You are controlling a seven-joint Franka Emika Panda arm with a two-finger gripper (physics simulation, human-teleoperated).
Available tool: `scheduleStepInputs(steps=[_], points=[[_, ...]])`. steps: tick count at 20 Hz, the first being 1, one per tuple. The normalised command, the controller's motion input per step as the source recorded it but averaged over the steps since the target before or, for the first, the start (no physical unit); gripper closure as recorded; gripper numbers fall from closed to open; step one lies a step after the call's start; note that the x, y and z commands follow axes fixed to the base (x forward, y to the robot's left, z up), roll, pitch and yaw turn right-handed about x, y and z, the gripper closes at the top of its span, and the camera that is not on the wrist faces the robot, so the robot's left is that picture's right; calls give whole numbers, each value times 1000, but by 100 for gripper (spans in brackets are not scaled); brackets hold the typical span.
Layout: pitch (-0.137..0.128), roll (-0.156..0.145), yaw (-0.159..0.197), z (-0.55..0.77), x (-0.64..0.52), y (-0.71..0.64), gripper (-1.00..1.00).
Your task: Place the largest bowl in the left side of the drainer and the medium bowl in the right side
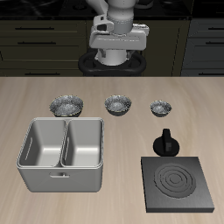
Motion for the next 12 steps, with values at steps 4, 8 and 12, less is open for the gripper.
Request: scheduleStepInputs(steps=[4,8,12], points=[[-16,87,36,64,123,-476,-100],[-51,-28,75,52,273,-639,-100],[66,-76,-91,-110,296,-691,-100]])
